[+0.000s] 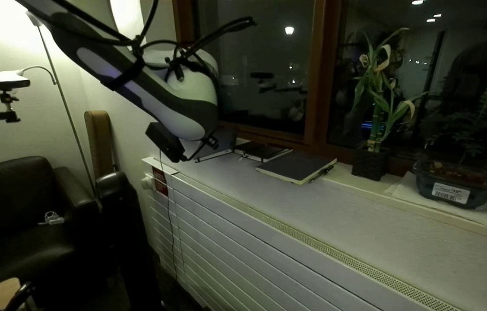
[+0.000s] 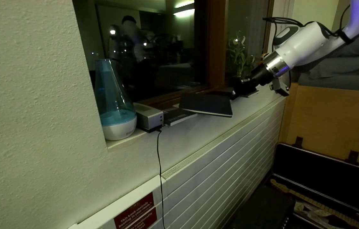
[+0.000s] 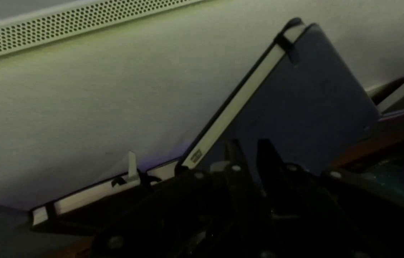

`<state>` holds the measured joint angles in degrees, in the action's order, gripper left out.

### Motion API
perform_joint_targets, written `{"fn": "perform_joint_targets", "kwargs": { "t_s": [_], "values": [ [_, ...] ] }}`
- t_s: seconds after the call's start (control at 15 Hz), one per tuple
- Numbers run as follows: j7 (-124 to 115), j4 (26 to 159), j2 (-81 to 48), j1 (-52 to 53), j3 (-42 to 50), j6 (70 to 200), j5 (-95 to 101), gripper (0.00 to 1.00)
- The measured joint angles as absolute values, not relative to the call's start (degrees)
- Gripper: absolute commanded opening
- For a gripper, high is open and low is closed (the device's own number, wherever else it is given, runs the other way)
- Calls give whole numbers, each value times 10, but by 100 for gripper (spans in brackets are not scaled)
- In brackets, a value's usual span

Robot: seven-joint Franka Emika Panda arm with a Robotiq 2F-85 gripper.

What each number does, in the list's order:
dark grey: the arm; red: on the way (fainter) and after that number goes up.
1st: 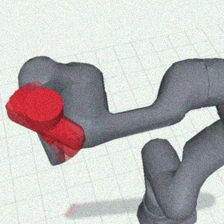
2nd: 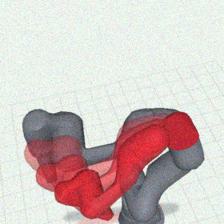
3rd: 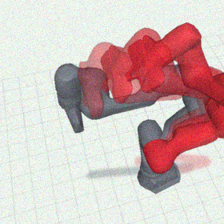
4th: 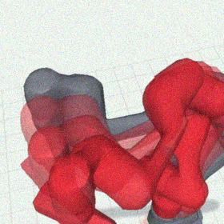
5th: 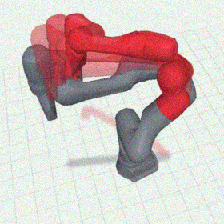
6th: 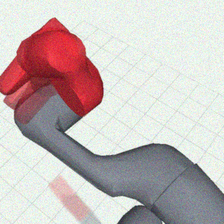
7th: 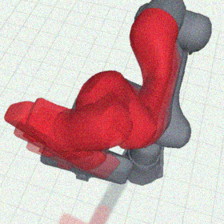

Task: Flip the book

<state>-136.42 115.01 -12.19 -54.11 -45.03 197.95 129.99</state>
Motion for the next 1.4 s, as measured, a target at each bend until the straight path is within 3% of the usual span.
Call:
{"fn": "perform_joint_targets", "kwargs": {
  "t_s": [0.27, 0.33, 0.47, 0.93, 1.07, 1.4],
  "values": [
    [-1395, 1149, -127, -594, -497, 1979, 1309, 4],
    [-1397, 1149, -128, -603, -506, 1979, 1313, 43],
    [-1397, 1143, -125, -620, -523, 1979, 1333, 48],
    [-1391, 1088, -37, -637, -526, 1979, 1379, 94],
    [-1386, 1075, -9, -637, -526, 1979, 1385, 100],
    [-1340, 1053, 48, -629, -526, 1977, 1396, 100]
  ]
}}
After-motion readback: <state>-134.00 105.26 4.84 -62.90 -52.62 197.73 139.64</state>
